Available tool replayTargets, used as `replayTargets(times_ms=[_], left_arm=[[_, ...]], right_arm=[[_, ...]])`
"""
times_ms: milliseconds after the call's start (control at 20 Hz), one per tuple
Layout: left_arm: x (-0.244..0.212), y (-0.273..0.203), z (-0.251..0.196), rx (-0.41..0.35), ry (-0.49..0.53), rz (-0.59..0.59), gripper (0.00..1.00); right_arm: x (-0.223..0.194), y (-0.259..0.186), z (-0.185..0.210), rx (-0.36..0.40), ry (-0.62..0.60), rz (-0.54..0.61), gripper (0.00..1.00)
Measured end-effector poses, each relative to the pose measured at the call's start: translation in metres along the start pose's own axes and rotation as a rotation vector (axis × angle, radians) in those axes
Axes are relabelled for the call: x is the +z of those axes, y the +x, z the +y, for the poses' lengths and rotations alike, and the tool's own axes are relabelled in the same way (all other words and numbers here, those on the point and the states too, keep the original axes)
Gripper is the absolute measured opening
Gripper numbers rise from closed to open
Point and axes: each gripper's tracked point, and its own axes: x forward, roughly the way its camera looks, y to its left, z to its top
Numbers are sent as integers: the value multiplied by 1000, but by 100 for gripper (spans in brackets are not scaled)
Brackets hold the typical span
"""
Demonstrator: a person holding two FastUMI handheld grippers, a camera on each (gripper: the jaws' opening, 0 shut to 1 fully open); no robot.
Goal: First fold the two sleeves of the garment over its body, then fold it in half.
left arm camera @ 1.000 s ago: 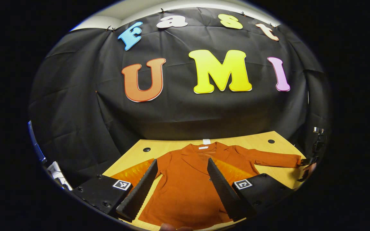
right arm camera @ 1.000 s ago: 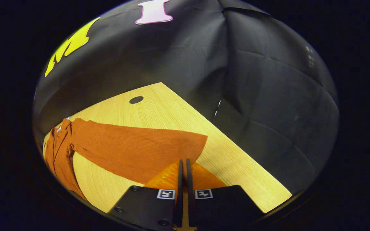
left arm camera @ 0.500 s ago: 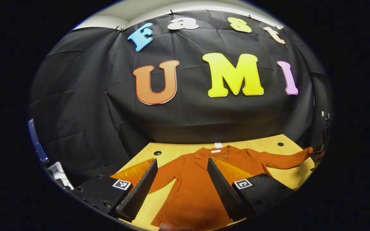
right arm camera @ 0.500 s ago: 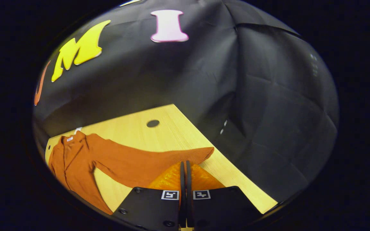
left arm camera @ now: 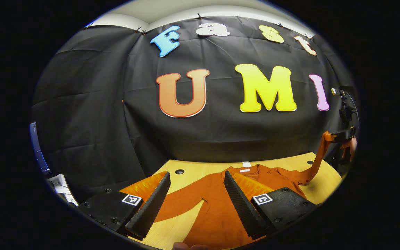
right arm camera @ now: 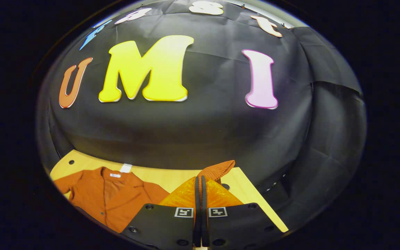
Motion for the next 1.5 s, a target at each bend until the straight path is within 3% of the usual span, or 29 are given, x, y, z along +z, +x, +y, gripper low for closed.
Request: replayTargets(times_ms=[150, 300, 650, 1000, 1350, 1500], left_arm=[[-5, 2, 33, 37, 3, 8, 100], [-12, 1, 73, 93, -31, 21, 100], [-17, -22, 142, 191, -43, 39, 100], [-34, -47, 199, 295, -7, 85, 100], [-58, -50, 208, 329, -61, 132, 100], [-63, -44, 198, 313, -92, 137, 100]], right_arm=[[25, 11, 67, 62, -16, -25, 1], [17, 21, 158, 153, -59, -18, 1], [-61, 45, 286, 235, -160, 78, 1], [-138, 64, 370, 263, -202, 181, 1], [-164, 62, 433, 356, -214, 186, 2], [-164, 54, 443, 394, -194, 198, 13]])
